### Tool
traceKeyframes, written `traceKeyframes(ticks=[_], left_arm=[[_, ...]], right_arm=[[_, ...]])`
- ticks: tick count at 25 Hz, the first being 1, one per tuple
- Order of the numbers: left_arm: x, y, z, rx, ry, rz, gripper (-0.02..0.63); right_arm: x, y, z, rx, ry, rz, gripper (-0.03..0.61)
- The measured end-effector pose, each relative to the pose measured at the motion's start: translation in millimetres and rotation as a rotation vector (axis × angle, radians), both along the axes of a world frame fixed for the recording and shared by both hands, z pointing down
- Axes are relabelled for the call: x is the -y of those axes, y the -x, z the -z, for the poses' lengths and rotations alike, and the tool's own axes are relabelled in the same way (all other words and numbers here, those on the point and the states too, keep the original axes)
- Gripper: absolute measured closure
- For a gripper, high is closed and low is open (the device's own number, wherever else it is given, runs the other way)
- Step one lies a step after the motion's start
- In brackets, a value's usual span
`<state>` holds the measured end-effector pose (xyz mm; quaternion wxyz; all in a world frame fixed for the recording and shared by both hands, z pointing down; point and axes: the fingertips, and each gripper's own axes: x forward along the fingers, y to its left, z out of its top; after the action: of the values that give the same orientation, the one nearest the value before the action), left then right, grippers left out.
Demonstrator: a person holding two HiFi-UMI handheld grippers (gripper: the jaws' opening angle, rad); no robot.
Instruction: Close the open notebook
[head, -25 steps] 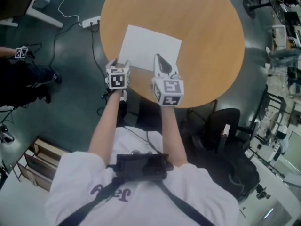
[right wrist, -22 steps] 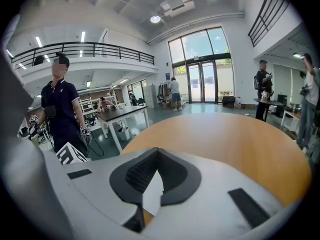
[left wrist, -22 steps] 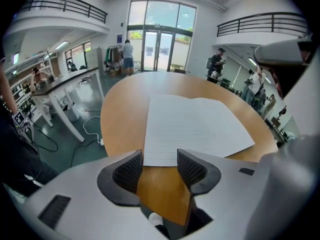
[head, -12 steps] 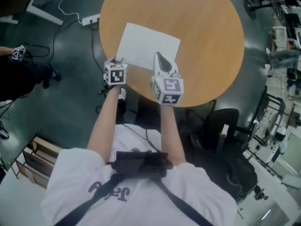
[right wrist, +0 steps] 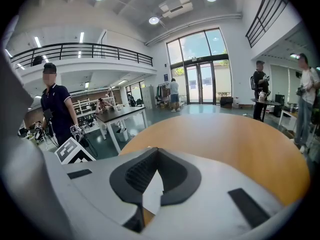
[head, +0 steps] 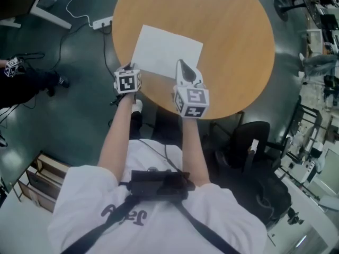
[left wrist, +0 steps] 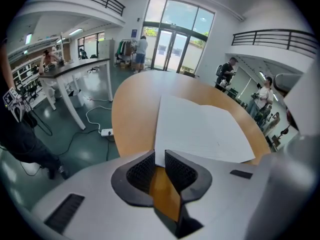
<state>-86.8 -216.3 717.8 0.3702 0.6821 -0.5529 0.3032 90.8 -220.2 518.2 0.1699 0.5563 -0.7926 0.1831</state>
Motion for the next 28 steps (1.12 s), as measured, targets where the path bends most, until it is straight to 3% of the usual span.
traceKeyframes(ticks=[4,19,28], left_arm=[[-5,-7,2,-0.055,-0.008,0.011,0.546],[-14,-18,39,-0.116,-0.094,-0.023,0.584],[-22,-48,89,-0.133,-0.184,-0.117,0.588]], right_arm=[[-4,-1,0,0.011,0.006,-0.003,0.568],[-17,-11,-1,0.012,-0.010,-0.025,0.568],[-23,-28,1,0.019,-0.020,-0.064,0.568]])
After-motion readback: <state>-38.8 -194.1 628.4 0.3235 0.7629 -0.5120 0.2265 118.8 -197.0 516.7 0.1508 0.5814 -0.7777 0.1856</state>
